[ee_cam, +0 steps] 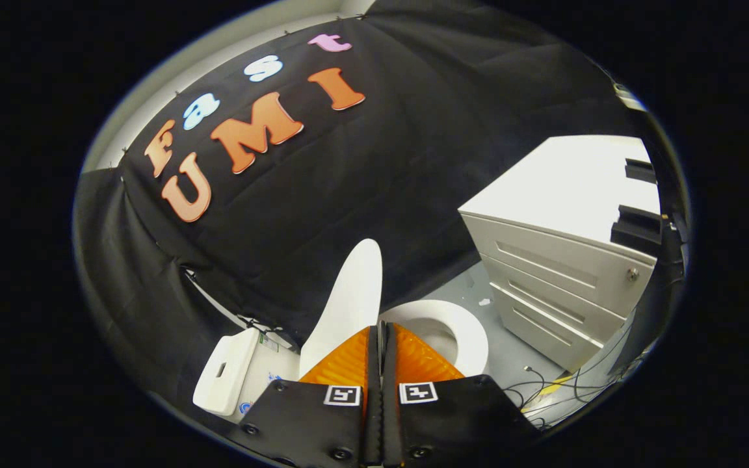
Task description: Open the toilet lid.
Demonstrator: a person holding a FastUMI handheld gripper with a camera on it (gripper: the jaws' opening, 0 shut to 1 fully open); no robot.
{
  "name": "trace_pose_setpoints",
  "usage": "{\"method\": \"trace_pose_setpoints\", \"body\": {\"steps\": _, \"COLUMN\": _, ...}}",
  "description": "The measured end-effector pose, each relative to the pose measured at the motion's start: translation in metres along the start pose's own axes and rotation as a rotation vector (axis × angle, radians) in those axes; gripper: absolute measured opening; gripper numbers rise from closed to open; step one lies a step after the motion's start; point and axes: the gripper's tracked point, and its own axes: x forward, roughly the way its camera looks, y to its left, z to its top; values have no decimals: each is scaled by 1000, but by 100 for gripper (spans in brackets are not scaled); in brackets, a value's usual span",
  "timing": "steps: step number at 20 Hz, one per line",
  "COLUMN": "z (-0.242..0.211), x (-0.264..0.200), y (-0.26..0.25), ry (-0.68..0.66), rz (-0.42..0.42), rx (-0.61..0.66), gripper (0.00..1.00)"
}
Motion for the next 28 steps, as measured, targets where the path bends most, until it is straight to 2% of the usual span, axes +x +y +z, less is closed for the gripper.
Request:
{"method": "trace_pose_setpoints", "body": {"steps": 4, "z": 6, "x": -7, "y": 31, "ry": -8, "rz": 9, "rx": -72, "gripper": 8}}
{"method": "trace_pose_setpoints", "body": {"steps": 12, "z": 18, "x": -23, "y": 94, "ry": -45, "rz": 48, "rx": -128, "gripper": 8}}
{"method": "trace_pose_setpoints", "body": {"steps": 22, "z": 18, "x": -37, "y": 170, "ry": -73, "rz": 90, "rx": -292, "gripper": 8}}
{"method": "trace_pose_setpoints", "body": {"steps": 25, "z": 18, "x": -40, "y": 206, "ry": -59, "rz": 145, "rx": -231, "gripper": 8}}
{"method": "trace_pose_setpoints", "body": {"steps": 28, "z": 12, "x": -46, "y": 228, "ry": -67, "rz": 147, "rx": -312, "gripper": 8}}
